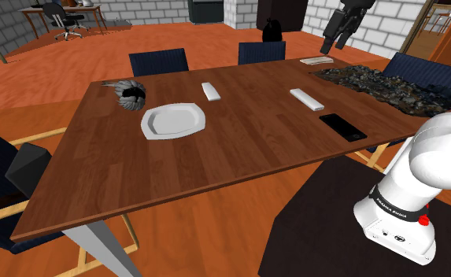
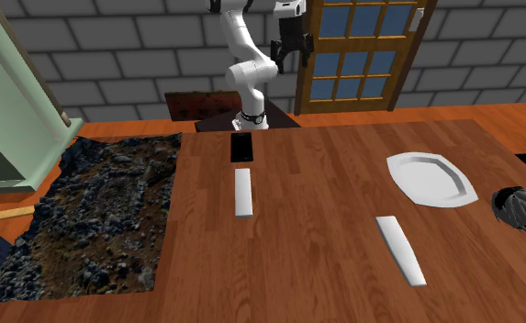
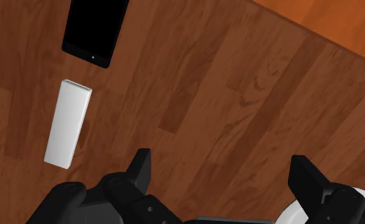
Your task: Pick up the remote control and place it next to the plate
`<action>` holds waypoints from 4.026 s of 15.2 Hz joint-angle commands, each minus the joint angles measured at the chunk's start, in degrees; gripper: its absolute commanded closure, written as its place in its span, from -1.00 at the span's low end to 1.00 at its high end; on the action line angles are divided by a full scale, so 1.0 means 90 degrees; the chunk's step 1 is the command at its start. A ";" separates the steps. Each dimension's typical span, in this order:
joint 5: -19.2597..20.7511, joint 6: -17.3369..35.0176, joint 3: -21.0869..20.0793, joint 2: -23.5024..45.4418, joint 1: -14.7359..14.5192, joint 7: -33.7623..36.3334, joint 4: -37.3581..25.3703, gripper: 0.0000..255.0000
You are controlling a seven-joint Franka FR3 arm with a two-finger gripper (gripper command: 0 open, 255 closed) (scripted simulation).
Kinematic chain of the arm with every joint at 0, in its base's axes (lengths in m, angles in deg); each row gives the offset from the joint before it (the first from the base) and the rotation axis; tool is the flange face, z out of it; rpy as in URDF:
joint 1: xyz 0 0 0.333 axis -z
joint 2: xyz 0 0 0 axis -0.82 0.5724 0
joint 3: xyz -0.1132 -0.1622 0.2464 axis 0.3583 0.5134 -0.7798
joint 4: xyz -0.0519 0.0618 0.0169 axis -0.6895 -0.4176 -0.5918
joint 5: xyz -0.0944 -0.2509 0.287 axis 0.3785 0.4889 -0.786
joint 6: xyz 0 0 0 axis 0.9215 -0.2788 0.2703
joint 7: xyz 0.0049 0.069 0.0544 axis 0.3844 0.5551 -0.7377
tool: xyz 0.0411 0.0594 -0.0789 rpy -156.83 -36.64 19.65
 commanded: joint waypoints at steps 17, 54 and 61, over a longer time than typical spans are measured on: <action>0.0501 0.2167 0.1311 0.2498 0.0505 -0.0885 0.0166 -1.00; -0.0600 0.4175 0.2267 0.6468 0.1052 -0.2324 -0.1130 1.00; -0.0538 0.4023 0.2284 0.6362 0.1037 -0.2283 -0.1187 1.00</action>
